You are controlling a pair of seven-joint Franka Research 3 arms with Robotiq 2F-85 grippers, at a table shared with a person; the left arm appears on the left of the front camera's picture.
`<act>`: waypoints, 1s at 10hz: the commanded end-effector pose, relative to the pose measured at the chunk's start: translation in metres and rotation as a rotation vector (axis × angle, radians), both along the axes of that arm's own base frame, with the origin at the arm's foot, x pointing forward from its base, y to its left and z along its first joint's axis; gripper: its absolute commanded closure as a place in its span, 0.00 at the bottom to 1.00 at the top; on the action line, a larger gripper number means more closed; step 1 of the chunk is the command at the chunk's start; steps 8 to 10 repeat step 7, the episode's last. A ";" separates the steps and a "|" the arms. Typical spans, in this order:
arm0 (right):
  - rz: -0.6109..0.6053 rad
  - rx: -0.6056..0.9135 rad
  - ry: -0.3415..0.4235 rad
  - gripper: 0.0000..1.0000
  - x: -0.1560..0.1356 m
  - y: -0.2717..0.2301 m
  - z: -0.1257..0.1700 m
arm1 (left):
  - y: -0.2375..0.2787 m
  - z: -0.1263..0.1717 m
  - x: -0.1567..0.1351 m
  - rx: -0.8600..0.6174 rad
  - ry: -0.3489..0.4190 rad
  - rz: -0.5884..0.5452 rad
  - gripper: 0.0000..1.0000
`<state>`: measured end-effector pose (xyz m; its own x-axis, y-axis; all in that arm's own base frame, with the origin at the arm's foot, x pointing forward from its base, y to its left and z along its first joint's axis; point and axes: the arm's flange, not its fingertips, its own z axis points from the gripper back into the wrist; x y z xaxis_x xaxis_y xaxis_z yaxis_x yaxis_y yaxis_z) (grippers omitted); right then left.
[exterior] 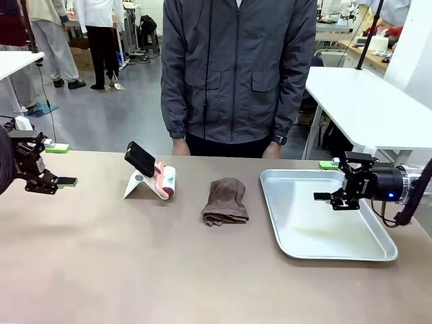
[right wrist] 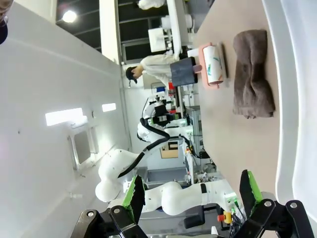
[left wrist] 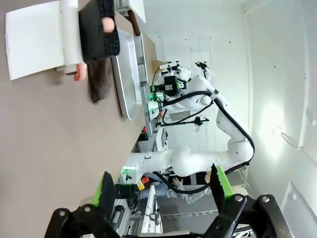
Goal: Clean the surface of the table.
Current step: Return the Lint Roller and towel to their original positions.
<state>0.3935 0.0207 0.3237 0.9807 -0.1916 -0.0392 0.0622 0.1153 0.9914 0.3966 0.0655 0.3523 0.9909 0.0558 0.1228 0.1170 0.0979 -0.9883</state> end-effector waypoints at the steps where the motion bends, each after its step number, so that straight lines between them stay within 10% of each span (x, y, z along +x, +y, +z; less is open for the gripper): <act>1: 0.008 -0.003 -0.004 0.00 0.000 0.001 0.001 | -0.002 0.004 -0.015 -0.015 -0.028 -0.008 0.00; 10: 0.008 -0.003 -0.004 0.00 0.000 0.001 0.001 | -0.002 0.004 -0.015 -0.015 -0.028 -0.008 0.00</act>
